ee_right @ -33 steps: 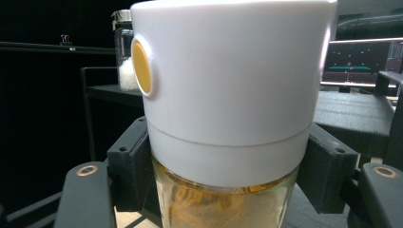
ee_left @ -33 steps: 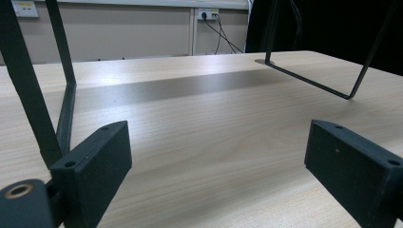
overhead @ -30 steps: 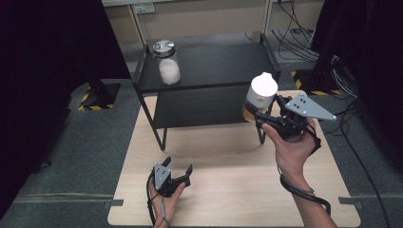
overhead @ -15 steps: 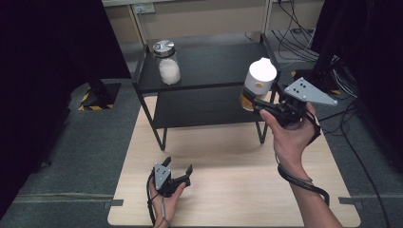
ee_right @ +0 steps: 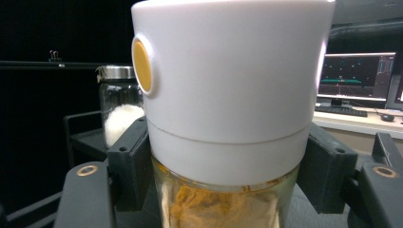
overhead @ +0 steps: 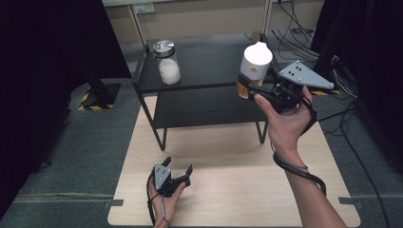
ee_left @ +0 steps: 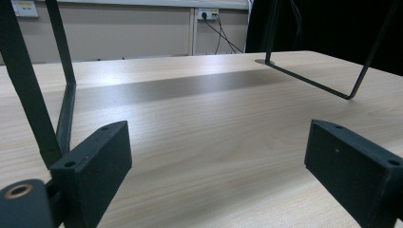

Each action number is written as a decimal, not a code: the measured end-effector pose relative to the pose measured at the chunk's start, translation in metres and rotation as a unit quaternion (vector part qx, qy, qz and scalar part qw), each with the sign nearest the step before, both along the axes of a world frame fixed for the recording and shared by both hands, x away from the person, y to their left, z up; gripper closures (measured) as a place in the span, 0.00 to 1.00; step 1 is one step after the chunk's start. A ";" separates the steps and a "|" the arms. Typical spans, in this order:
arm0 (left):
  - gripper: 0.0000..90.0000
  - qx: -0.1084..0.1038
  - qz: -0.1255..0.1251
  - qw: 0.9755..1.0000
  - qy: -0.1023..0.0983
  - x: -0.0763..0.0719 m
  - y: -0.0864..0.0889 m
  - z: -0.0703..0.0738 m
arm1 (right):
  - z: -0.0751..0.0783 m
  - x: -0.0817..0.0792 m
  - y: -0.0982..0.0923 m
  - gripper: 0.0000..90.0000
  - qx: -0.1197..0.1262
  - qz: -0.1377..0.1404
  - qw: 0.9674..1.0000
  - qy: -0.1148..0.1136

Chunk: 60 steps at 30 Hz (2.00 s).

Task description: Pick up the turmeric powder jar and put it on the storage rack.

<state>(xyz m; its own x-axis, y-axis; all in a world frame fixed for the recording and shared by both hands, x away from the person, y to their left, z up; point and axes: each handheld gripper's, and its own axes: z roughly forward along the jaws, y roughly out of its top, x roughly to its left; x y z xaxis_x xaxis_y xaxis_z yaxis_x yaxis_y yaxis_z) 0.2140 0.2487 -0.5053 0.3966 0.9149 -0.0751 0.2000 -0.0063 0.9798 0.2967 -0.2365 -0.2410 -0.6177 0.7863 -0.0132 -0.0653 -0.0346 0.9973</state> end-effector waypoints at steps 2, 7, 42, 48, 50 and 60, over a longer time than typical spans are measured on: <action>0.09 -0.001 0.000 1.000 0.000 0.000 0.000 0.000 | 0.003 0.002 0.003 0.34 0.001 -0.003 1.000 0.001; 0.09 -0.001 -0.001 1.000 0.000 0.000 0.000 0.000 | 0.010 0.006 0.009 0.34 -0.002 -0.014 1.000 0.002; 0.09 0.002 -0.001 1.000 -0.001 0.000 0.000 0.000 | 0.032 0.044 0.026 0.34 -0.017 -0.073 0.997 0.032; 0.09 0.002 -0.002 1.000 -0.001 0.000 0.000 0.000 | 0.031 0.048 0.026 0.34 -0.021 -0.078 0.996 0.040; 0.09 0.002 -0.002 1.000 -0.001 0.000 0.000 0.000 | 0.031 0.049 0.026 0.34 -0.023 -0.079 0.996 0.042; 0.09 0.004 -0.003 1.000 -0.002 0.000 0.000 0.000 | 0.030 0.054 0.027 0.34 -0.026 -0.079 0.995 0.047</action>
<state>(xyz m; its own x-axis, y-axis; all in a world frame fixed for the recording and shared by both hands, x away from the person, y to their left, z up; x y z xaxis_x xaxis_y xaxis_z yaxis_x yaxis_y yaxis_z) 0.2140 0.2483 -0.5052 0.4016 0.9134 -0.0664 0.1970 -0.0154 0.9803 0.3503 -0.2098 -0.2111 -0.4864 0.8737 -0.0047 0.0271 0.0204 0.9994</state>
